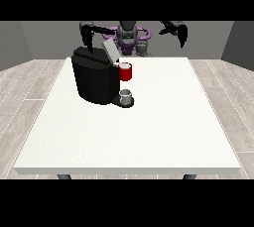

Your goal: Insert the coffee pod into the coffee machine and close the lid

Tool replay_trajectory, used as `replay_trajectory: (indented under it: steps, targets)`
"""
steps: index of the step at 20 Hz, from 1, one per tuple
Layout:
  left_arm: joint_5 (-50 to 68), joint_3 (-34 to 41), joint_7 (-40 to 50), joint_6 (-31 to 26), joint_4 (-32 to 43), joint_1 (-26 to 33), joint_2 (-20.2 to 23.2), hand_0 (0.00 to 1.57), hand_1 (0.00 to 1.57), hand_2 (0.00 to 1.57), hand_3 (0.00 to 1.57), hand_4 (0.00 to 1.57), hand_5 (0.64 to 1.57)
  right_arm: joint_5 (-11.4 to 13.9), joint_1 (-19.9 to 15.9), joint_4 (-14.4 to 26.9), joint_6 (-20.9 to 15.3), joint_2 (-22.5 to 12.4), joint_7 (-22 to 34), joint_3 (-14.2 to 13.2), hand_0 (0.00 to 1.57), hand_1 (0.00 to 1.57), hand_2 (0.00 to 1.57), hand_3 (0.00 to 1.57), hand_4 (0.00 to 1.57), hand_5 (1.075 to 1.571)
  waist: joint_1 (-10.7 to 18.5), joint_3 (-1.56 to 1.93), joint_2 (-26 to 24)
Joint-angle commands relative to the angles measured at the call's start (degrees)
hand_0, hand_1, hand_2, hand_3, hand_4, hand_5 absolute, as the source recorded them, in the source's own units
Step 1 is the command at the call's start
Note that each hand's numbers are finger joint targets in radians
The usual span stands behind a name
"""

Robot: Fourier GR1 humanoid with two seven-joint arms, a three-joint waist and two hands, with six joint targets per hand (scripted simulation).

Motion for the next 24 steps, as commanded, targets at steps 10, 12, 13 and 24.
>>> replay_trajectory:
  steps: [10, 12, 13, 24]
  targets:
    - [1.4, 0.0, 1.9, 4.4, -7.1, 2.6, 1.3, 0.0, 0.0, 0.0, 0.0, 0.32, 1.571, 1.5, -5.6, 3.8, 3.2, 1.7, -2.7, 5.0, 0.0, 0.0, 0.0, 0.0, 0.0, 1.571, -3.4, -0.01, 5.1]
    - [0.9, 0.4, -0.8, 2.0, -6.1, 7.5, 4.0, 0.0, 0.0, 0.0, 0.0, 0.31, 1.571, 1.5, -4.4, 2.5, 1.7, 3.1, -1.1, 5.4, 0.0, 0.0, 0.0, 0.0, 0.07, 1.571, -3.6, -0.02, 3.5]
    - [1.4, -0.2, 0.6, 2.6, -8.6, 4.5, 3.7, 0.0, 0.0, 0.0, 0.0, 0.3, 1.571, 0.4, -7.6, 5.4, 4.0, -1.1, -4.0, 2.3, 0.0, 0.0, 0.0, 0.0, 0.0, 1.571, -2.3, 0.0, 6.5]
    - [1.0, -2.0, -2.5, 2.6, -7.9, 5.5, 3.7, 0.0, 0.0, 0.0, 0.0, 0.38, 1.571, 4.9, -18.3, 6.6, 2.5, -2.0, 1.0, 5.9, 0.0, 0.0, 0.0, 0.0, 0.12, 1.571, 0.3, -0.05, 8.5]
